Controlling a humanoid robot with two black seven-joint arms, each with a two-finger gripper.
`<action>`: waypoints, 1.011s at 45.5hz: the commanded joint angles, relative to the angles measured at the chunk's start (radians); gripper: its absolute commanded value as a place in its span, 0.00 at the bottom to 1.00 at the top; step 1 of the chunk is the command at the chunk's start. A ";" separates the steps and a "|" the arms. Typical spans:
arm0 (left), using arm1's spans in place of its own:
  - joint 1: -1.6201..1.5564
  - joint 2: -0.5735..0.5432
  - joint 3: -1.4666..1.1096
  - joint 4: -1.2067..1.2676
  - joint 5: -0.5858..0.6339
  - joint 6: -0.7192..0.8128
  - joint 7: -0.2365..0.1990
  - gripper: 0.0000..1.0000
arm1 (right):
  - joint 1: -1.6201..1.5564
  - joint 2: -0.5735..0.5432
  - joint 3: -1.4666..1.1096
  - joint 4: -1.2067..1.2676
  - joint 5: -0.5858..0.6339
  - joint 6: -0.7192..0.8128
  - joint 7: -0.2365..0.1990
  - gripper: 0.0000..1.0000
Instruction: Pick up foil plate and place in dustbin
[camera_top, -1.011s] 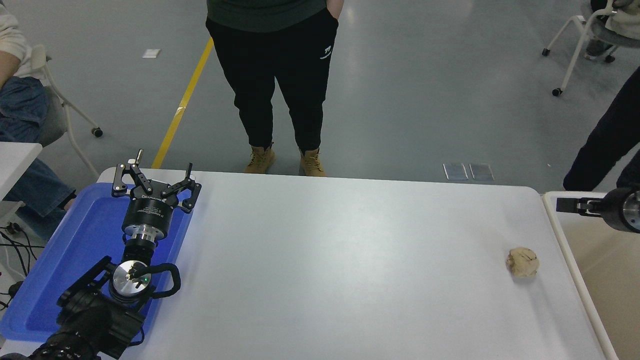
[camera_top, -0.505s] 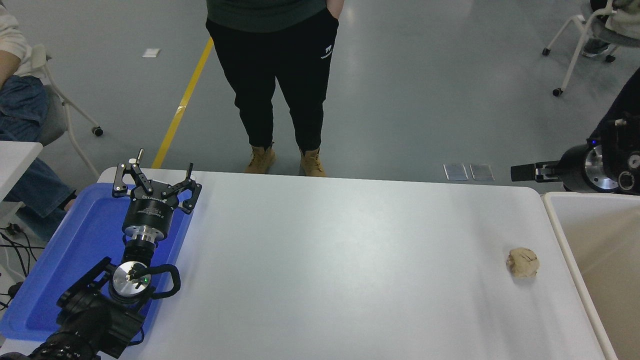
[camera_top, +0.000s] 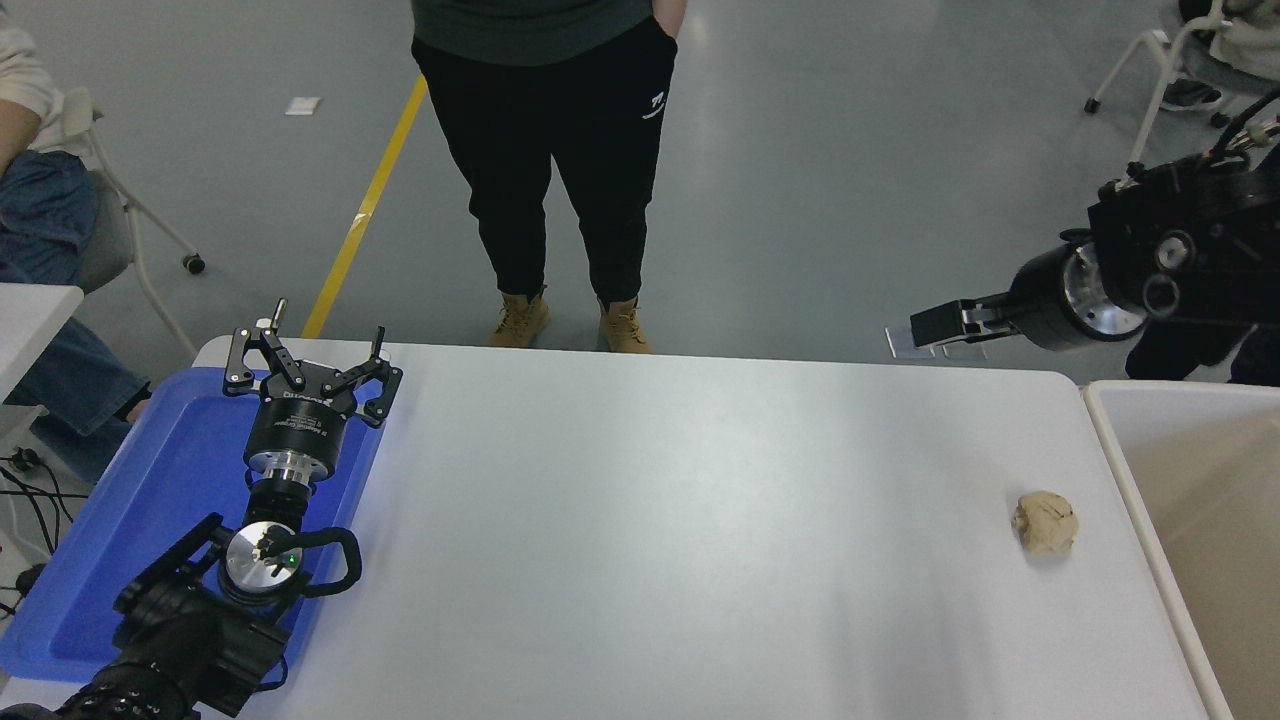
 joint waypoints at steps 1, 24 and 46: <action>0.000 0.000 0.000 0.000 0.000 0.000 0.000 1.00 | 0.097 0.165 -0.009 0.017 0.163 0.093 -0.001 1.00; 0.000 0.000 0.000 0.000 0.000 0.000 0.001 1.00 | 0.182 0.265 -0.070 0.000 0.508 0.327 -0.020 1.00; 0.000 0.000 0.000 0.000 0.000 0.000 0.000 1.00 | 0.277 0.231 -0.141 0.009 0.411 0.496 -0.018 1.00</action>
